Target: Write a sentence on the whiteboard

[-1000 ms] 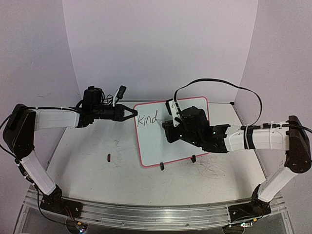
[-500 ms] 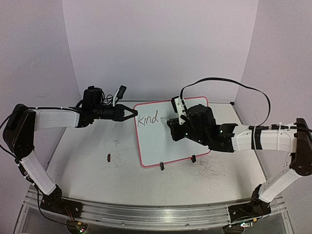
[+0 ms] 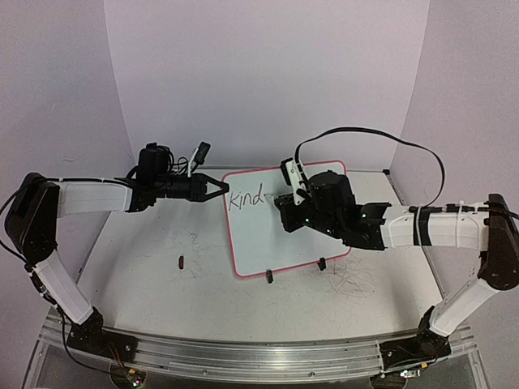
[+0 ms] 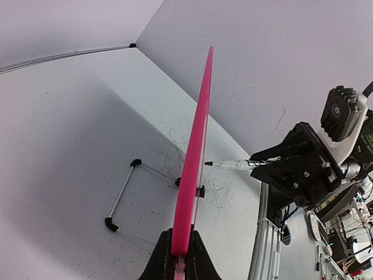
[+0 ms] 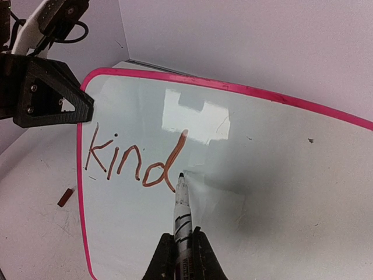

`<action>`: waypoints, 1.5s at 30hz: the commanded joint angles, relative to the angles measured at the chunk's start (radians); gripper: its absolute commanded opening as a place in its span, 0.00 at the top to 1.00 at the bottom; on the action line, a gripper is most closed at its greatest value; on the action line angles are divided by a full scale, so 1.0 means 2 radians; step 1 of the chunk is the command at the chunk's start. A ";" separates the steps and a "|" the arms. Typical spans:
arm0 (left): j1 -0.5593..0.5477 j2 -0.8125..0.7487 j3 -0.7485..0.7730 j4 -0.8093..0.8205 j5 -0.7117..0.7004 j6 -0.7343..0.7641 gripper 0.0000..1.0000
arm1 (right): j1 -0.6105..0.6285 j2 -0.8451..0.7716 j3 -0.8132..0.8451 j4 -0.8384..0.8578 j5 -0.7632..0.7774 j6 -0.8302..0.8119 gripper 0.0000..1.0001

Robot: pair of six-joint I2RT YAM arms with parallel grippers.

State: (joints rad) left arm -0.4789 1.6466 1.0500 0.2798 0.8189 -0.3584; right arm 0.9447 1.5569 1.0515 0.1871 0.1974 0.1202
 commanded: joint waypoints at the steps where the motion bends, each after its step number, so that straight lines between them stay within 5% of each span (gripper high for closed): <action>1: -0.004 -0.019 0.000 0.008 0.001 0.013 1.00 | -0.001 0.010 0.025 0.020 0.010 -0.008 1.00; 45: -0.004 -0.021 0.000 0.008 0.002 0.013 1.00 | 0.005 -0.002 -0.013 0.003 0.011 0.023 1.00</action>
State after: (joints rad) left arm -0.4789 1.6466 1.0500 0.2790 0.8181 -0.3588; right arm 0.9527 1.5715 1.0264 0.1944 0.2024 0.1585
